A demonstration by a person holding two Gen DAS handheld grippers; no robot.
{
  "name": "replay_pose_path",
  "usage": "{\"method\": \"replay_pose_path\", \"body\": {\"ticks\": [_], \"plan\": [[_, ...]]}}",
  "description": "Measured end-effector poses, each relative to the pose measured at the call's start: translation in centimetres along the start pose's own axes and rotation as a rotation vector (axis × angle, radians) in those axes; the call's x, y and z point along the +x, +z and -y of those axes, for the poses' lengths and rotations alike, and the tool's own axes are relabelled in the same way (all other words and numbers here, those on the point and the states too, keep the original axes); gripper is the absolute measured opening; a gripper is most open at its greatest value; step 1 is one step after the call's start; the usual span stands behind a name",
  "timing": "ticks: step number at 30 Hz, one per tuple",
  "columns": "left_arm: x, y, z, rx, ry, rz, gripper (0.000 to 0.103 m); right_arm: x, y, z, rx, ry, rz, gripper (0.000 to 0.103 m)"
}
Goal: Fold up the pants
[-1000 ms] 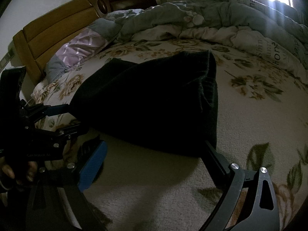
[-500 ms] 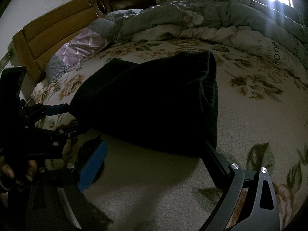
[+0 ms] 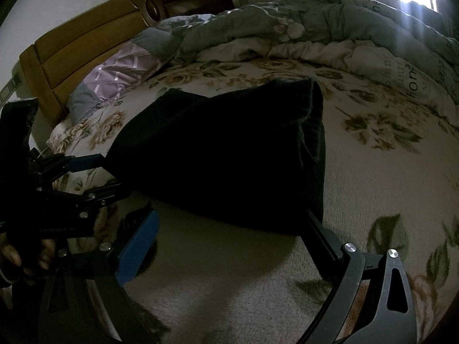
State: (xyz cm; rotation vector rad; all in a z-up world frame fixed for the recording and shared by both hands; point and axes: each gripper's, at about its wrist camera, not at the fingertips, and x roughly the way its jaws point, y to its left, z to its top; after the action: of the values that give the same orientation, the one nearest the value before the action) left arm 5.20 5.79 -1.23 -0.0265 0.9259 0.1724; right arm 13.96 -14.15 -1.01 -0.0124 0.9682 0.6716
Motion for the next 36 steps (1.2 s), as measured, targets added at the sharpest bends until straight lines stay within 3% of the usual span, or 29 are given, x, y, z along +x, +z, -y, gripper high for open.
{"method": "replay_pose_path", "body": {"ticks": [36], "plan": [[-0.4,0.13,0.0,0.003,0.01,0.001,0.083,-0.08,0.1,-0.14,0.0,0.002,0.002,0.097]]}}
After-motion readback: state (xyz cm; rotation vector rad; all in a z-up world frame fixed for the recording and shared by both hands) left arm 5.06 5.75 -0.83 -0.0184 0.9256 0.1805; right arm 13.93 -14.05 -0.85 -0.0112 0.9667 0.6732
